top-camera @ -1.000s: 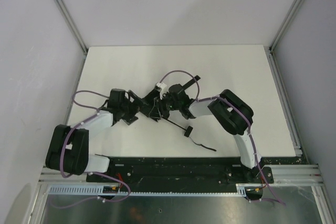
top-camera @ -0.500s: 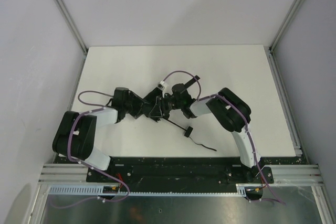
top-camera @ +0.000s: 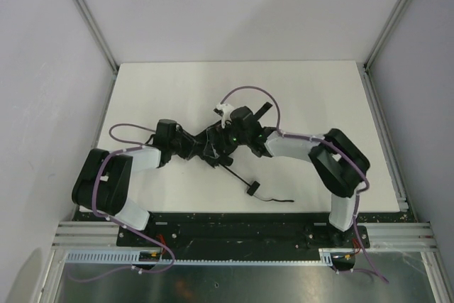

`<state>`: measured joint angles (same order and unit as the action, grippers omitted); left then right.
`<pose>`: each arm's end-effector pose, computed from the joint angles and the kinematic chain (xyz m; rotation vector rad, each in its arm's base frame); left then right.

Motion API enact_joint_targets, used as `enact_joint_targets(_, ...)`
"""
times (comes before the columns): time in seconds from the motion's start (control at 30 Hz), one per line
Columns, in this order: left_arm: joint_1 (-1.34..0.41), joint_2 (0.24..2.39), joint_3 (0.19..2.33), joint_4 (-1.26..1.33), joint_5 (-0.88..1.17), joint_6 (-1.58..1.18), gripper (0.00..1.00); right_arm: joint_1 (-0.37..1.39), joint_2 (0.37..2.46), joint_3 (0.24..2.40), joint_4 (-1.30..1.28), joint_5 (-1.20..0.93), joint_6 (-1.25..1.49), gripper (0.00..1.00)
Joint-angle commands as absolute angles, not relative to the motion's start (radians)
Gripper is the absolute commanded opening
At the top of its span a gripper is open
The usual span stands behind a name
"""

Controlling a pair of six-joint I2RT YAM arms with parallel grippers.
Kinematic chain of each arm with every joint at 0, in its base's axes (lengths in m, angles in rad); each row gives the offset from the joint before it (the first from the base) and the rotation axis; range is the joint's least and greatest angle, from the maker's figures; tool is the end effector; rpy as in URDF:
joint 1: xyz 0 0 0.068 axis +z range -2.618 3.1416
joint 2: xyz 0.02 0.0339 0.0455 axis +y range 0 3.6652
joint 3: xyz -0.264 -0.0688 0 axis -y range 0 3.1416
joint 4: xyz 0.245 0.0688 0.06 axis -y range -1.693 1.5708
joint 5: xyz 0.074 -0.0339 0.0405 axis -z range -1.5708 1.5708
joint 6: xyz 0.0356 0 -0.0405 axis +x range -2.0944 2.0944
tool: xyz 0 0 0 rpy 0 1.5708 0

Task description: Put away the umbrella

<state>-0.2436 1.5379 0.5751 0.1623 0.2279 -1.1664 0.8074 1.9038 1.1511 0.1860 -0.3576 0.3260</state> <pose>0.2661 -0.0744 0.1325 -1.0301 2.3378 -0.8928 0.2791 0.3097 0.1817 -0.7605 2.1527 1.0160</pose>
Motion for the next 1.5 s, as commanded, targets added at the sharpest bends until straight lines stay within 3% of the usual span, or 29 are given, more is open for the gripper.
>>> enact_joint_targets(0.0,-0.239,1.527,0.539,0.028,0.165,-1.113,0.00,0.873,1.779,1.193,0.012,-0.023,0.115,0.99)
enact_joint_targets(0.2,-0.245,1.549,0.553,-0.068,0.198,-1.173,0.00,1.034,1.833,1.185,0.123,0.330,-0.067,0.99)
enact_joint_targets(0.37,-0.256,1.535,0.556,-0.108,0.195,-1.196,0.00,1.111,1.915,1.178,0.276,0.388,-0.162,0.93)
enact_joint_targets(0.5,-0.258,1.526,0.562,-0.129,0.203,-1.207,0.00,1.134,2.006,1.178,0.328,0.399,-0.197,0.72)
enact_joint_targets(0.67,-0.263,1.503,0.562,-0.142,0.201,-1.223,0.00,1.128,2.084,1.179,0.328,0.463,-0.162,0.59)
enact_joint_targets(0.77,-0.269,1.495,0.571,-0.143,0.209,-1.218,0.01,1.111,2.107,1.177,0.295,0.440,-0.128,0.27)
enact_joint_targets(0.8,-0.269,1.492,0.579,-0.142,0.209,-1.209,0.08,1.105,2.110,1.177,0.275,0.426,-0.116,0.13)
enact_joint_targets(0.87,-0.270,1.484,0.596,-0.143,0.193,-1.183,0.34,1.082,2.106,1.163,0.244,0.356,-0.080,0.03)
enact_joint_targets(0.97,-0.268,1.466,0.624,-0.141,0.165,-1.145,0.73,1.027,2.084,1.102,0.255,0.148,-0.007,0.00)
enact_joint_targets(1.07,-0.264,1.435,0.638,-0.138,0.154,-1.105,0.95,0.951,2.081,1.022,0.335,-0.127,0.086,0.00)
enact_joint_targets(1.27,-0.228,1.327,0.571,-0.097,0.182,-1.095,0.99,0.815,2.177,0.993,0.454,-0.541,0.278,0.00)
enact_joint_targets(1.47,-0.220,1.296,0.521,0.002,0.232,-1.135,0.99,0.741,2.250,0.994,0.552,-0.730,0.499,0.00)
